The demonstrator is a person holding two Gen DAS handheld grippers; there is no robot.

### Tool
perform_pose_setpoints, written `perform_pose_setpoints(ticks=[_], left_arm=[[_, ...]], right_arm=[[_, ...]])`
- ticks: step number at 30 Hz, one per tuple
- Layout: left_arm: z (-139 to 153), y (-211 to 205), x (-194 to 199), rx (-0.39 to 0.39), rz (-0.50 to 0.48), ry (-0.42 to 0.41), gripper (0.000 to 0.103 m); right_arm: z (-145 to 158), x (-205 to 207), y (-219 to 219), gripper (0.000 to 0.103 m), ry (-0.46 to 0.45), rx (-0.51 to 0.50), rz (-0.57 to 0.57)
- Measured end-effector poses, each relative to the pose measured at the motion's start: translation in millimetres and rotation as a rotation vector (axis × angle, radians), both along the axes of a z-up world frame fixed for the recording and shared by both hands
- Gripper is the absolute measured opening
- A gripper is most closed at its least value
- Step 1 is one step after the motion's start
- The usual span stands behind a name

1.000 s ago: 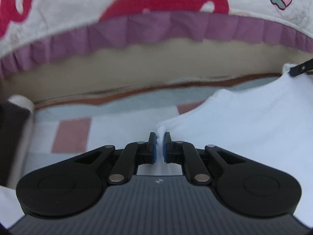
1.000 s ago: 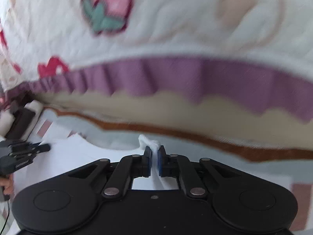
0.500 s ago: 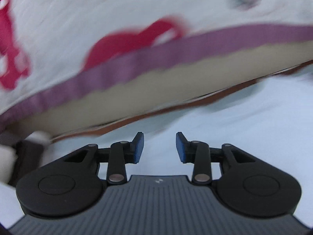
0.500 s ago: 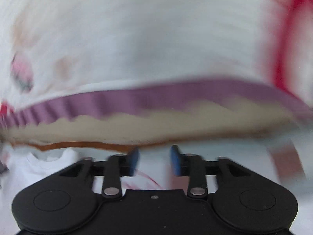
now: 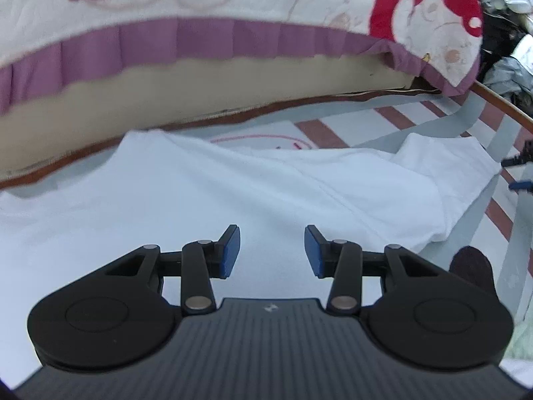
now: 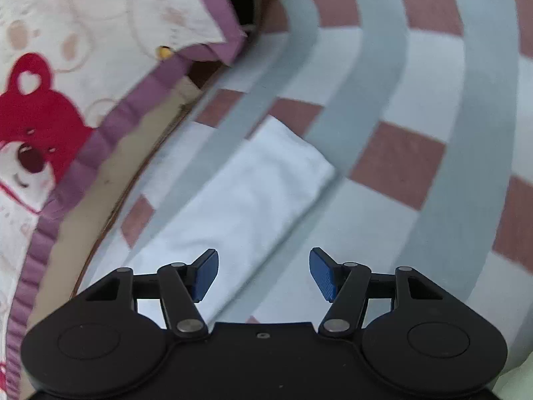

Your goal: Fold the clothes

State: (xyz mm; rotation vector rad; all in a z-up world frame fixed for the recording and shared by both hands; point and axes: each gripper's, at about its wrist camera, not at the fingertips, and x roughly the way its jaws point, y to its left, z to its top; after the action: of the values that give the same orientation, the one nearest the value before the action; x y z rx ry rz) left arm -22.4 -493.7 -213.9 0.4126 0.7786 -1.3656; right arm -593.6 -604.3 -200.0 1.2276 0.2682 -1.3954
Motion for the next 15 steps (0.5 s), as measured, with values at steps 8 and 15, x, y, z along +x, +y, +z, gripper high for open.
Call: perform_pose_setpoints(ticks=[8,15], left_arm=[[-9,17,17,0.024,0.067,0.032,0.042],[-6,25,14,0.007,0.056,0.020,0.042]], right_arm=[[-19,47,-60,0.089,0.231,-0.205,-0.013],[46,74,-111,0.011,0.485,-0.322,0.162]])
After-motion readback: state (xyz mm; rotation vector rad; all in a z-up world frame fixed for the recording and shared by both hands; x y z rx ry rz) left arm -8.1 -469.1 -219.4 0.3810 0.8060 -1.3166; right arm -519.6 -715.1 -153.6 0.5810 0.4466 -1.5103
